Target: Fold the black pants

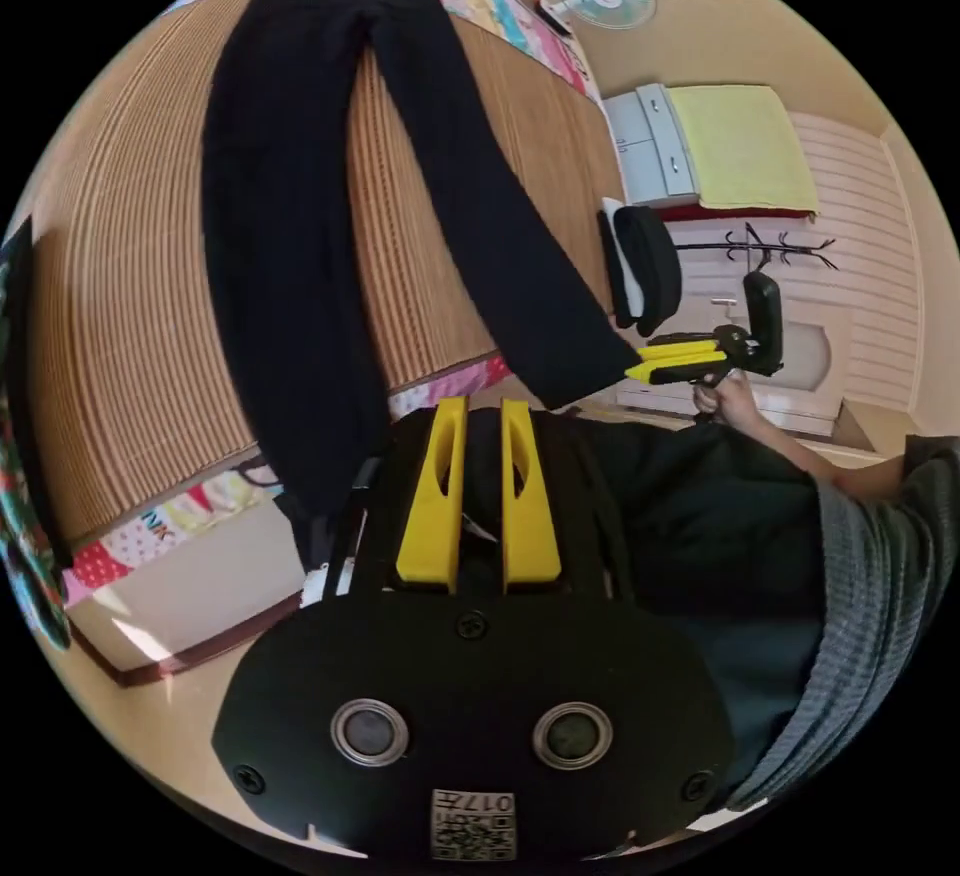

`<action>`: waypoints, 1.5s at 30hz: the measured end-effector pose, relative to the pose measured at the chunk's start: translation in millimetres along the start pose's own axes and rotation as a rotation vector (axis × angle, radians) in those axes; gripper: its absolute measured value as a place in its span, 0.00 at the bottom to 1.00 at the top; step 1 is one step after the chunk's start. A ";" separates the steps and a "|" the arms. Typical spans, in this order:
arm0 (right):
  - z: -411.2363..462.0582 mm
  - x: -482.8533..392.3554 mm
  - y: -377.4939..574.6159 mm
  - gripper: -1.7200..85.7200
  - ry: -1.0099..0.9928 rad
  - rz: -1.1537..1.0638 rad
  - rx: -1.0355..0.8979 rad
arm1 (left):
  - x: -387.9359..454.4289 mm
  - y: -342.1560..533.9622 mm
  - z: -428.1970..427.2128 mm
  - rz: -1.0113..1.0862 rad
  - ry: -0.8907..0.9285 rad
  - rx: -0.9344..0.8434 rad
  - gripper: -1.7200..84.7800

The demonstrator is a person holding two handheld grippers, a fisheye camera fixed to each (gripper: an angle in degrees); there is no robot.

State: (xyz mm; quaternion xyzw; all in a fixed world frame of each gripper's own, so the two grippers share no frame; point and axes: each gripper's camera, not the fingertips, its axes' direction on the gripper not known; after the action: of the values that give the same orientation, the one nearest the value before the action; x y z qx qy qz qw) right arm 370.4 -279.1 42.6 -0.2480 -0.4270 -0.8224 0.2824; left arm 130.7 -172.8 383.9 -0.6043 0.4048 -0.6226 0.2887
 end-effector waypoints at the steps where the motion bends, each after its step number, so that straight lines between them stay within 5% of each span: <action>1: 1.1 -9.6 -3.0 0.05 -0.017 -0.044 -0.004 | 8.0 -12.2 2.4 0.017 0.022 -0.013 0.15; 6: 0.2 -33.4 -8.6 0.04 -0.089 -0.133 0.013 | 60.3 -84.8 47.9 0.107 -0.088 -0.170 0.21; 9: -5.8 -38.6 -8.0 0.04 -0.127 -0.172 -0.003 | 57.8 -82.8 81.0 0.048 -0.216 -0.310 0.12; 13: 7.0 -12.1 16.5 0.03 -0.101 -0.253 -0.218 | 58.9 -54.8 72.6 0.066 -0.277 -0.237 0.06; 16: 0.0 55.4 21.8 0.04 -0.073 -0.105 -0.329 | 44.0 -38.7 57.0 0.033 -0.185 -0.177 0.06; 26: -123.2 256.6 -177.5 0.17 -0.343 0.355 0.138 | -15.9 -13.5 32.0 -0.214 -0.077 -0.087 0.05; 37: -138.5 248.2 -317.5 0.18 -0.090 0.507 0.315 | -56.2 8.2 24.9 -0.366 0.029 -0.006 0.04; 45: -136.8 139.9 -336.1 0.07 0.363 0.387 0.298 | -95.3 30.7 24.5 -0.467 0.136 0.052 0.03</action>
State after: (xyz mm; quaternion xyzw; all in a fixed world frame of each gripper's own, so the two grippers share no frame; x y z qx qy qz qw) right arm 19.9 -269.9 -125.6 -0.1295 -0.4302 -0.7127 0.5387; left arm 160.7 -111.3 306.9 -0.6307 0.2562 -0.7219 0.1245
